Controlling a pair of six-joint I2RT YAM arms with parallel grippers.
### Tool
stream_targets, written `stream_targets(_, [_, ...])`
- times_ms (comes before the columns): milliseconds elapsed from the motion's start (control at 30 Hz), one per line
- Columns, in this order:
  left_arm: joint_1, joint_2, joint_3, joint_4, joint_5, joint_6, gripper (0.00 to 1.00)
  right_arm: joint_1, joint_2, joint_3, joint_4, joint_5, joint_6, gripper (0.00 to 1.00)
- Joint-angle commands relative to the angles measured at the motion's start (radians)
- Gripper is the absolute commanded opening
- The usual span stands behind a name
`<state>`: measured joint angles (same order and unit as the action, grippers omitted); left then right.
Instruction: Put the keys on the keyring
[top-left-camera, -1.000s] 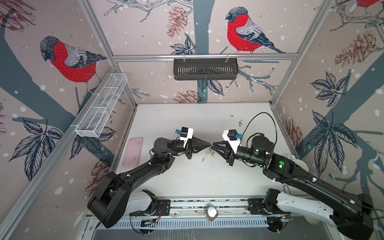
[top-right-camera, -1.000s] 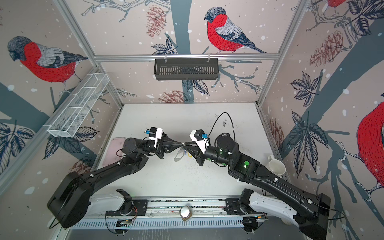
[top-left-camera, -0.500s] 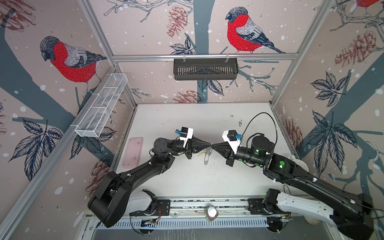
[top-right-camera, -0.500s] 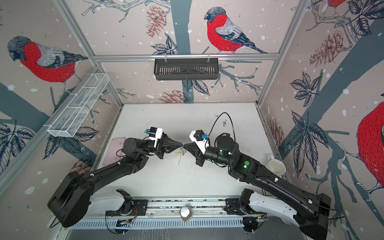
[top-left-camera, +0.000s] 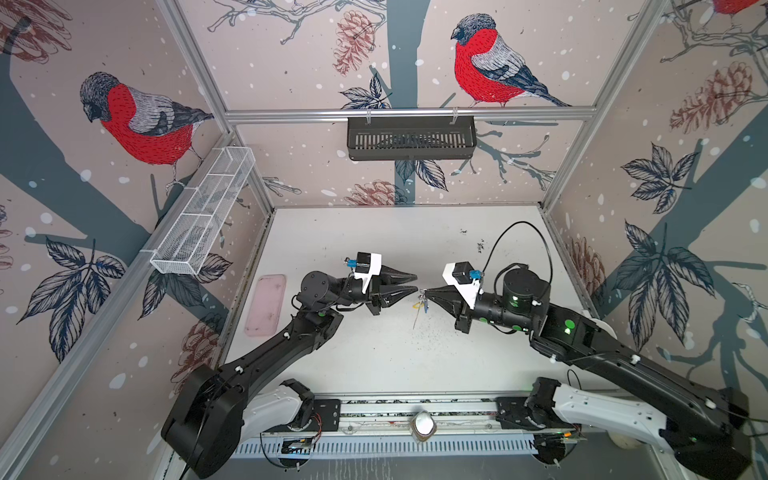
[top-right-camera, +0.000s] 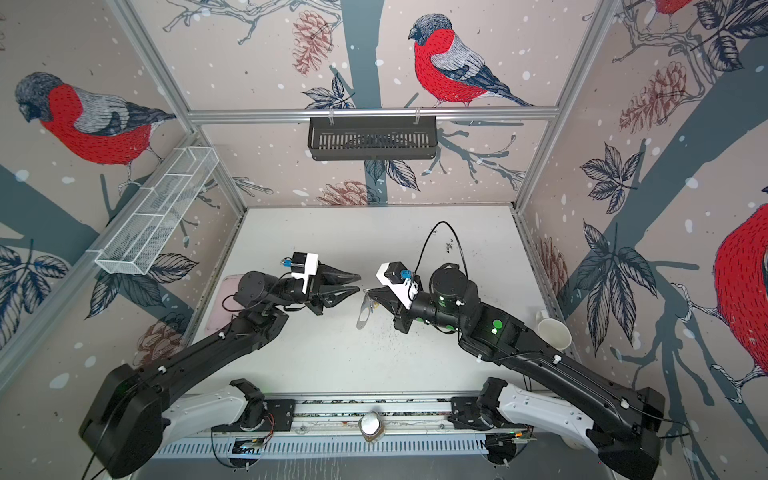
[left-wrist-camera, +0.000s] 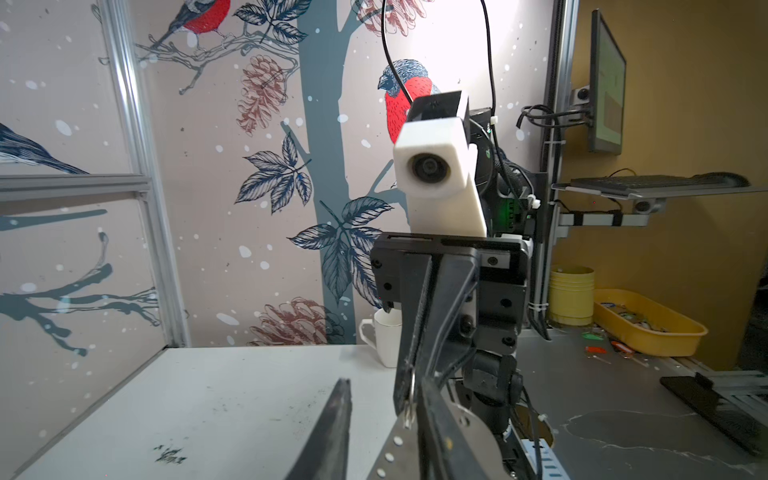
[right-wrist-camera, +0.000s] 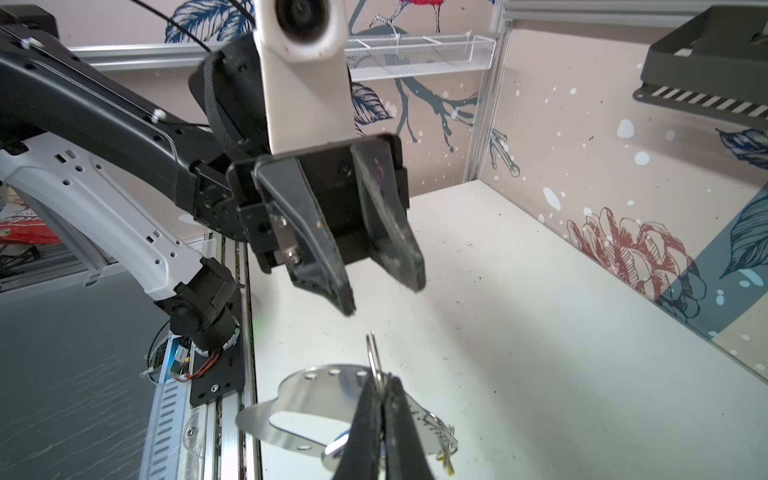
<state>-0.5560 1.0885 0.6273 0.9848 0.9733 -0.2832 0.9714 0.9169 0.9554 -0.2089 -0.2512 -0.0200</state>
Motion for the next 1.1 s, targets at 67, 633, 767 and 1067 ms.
stream_targets(67, [0.002, -0.143, 0.063, -0.444, -0.184, 0.279, 0.3, 0.0, 0.057, 0.097, -0.175, 0.046, -0.075, 0.0])
stream_targets(633, [-0.143, -0.161, 0.248, -0.994, -0.355, 0.509, 0.25, 0.007, 0.266, 0.449, -0.626, 0.016, -0.254, 0.0])
stream_targets(767, [-0.143, -0.147, 0.25, -0.974, -0.281, 0.505, 0.28, 0.007, 0.273, 0.46, -0.633, -0.006, -0.266, 0.0])
stream_targets(1067, [-0.146, -0.104, 0.253, -0.934, -0.177, 0.487, 0.29, 0.006, 0.272, 0.465, -0.622, -0.024, -0.275, 0.0])
